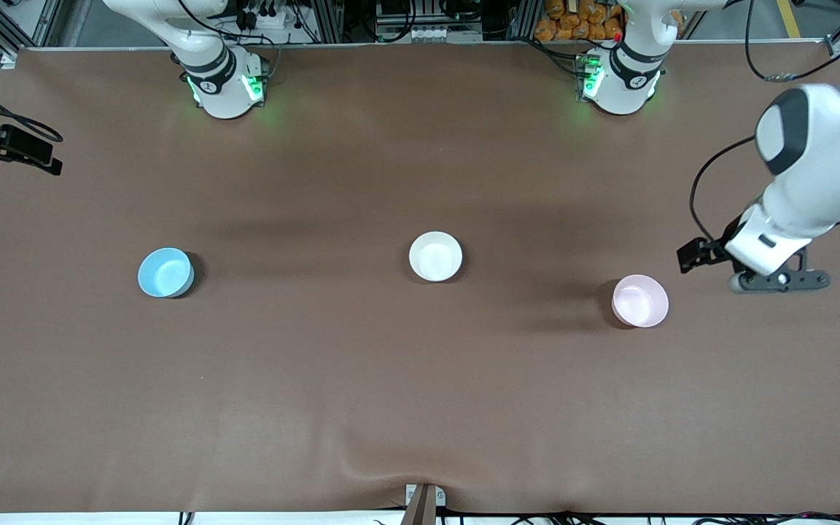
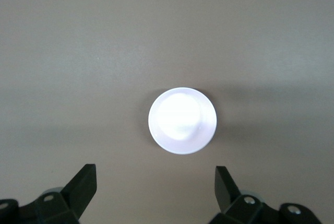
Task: Stack pink and blue bowls on white bowl
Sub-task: 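Reach the left gripper down to the pink bowl rim and grasp it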
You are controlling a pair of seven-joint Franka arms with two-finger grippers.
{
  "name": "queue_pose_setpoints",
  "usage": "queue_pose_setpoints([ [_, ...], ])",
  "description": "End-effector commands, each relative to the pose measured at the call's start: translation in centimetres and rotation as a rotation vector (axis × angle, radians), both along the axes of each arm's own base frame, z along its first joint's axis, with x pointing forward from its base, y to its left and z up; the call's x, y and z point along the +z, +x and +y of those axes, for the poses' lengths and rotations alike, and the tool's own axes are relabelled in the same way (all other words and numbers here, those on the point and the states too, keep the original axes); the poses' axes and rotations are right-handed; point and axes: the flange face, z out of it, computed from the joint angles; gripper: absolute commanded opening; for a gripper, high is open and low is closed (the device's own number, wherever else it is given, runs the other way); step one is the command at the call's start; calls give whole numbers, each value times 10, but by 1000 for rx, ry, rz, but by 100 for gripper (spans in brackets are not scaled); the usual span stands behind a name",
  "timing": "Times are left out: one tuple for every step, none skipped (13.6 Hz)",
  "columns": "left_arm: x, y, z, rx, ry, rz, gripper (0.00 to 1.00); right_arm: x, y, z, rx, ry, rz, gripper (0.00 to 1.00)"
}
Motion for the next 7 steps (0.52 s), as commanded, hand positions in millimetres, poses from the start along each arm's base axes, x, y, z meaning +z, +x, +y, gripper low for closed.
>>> queue_pose_setpoints([
  [-54, -10, 24, 32, -4, -22, 100, 4, 3, 3, -13, -7, -5, 100],
  [-76, -14, 27, 22, -6, -40, 100, 4, 3, 4, -11, -7, -5, 100],
  [-99, -17, 42, 43, -7, -25, 100, 3, 3, 4, -10, -7, -4, 100],
  [-121, -17, 43, 44, -9, 1, 100, 3, 3, 4, -10, -7, -4, 100],
  [-136, -17, 42, 43, -11, 12, 100, 3, 3, 4, -10, -7, -4, 100],
  [-152, -21, 40, 40, -14, 33, 100, 3, 3, 4, -10, -7, -4, 100],
  [-170, -27, 35, 41, -25, 40, 100, 1, 4, 4, -10, -7, -1, 100],
])
